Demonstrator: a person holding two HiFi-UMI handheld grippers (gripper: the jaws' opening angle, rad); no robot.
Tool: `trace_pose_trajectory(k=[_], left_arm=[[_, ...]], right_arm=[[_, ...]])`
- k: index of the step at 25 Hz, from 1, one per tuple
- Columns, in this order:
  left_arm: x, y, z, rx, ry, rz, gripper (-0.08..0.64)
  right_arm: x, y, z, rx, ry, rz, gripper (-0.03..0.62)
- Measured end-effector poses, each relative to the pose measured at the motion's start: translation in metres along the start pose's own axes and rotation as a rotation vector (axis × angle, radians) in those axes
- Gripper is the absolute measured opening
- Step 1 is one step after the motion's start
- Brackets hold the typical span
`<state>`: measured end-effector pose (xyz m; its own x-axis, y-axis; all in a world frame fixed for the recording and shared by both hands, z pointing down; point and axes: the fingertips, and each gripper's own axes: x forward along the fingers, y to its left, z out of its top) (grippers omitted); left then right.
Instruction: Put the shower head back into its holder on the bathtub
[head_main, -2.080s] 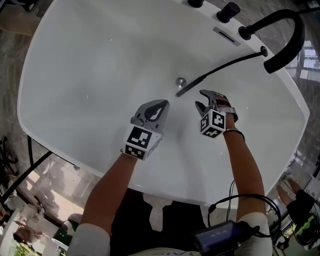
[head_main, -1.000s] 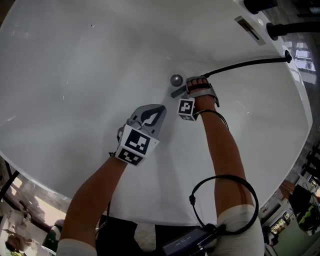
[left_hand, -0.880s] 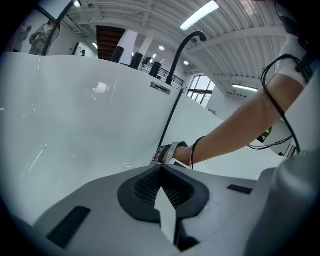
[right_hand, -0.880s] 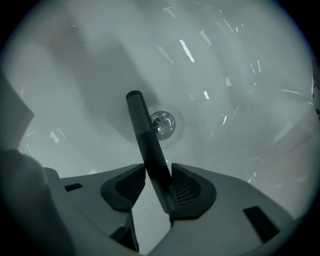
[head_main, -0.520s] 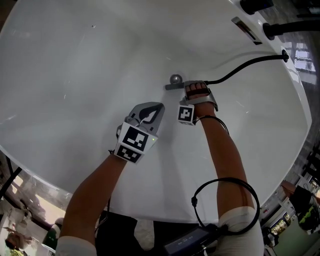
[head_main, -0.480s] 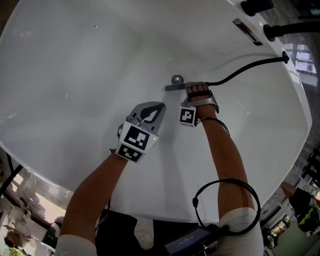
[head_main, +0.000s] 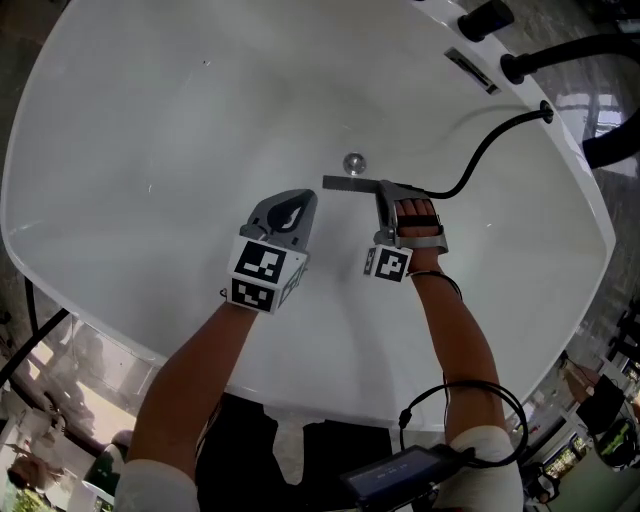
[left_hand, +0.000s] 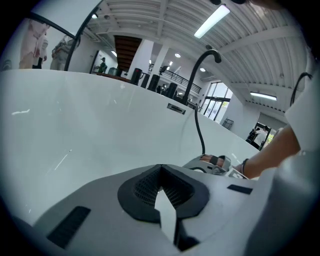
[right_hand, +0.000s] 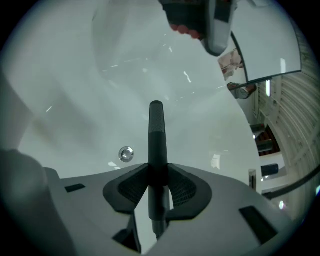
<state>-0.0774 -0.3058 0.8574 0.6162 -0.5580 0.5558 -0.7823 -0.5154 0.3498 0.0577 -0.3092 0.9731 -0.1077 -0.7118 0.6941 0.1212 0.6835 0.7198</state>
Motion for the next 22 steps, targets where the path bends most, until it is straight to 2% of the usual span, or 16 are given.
trace_pose_trajectory(k=[6, 12, 16, 22], left_arm=[[-0.041, 0.005, 0.047, -0.071, -0.084, 0.083, 0.015], [-0.093, -0.009, 0.102, -0.111, -0.189, 0.117, 0.015], [-0.125, -0.029, 0.126, -0.1, -0.236, 0.104, 0.015], [-0.151, -0.113, 0.161, -0.02, -0.269, 0.006, 0.015]], right_arm=[[-0.09, -0.07, 0.006, 0.266, -0.056, -0.146, 0.123], [-0.196, -0.144, 0.01, 0.529, -0.126, -0.31, 0.123], [-0.264, -0.189, -0.008, 0.787, -0.146, -0.43, 0.123], [-0.377, -0.258, -0.061, 1.109, -0.234, -0.626, 0.123]])
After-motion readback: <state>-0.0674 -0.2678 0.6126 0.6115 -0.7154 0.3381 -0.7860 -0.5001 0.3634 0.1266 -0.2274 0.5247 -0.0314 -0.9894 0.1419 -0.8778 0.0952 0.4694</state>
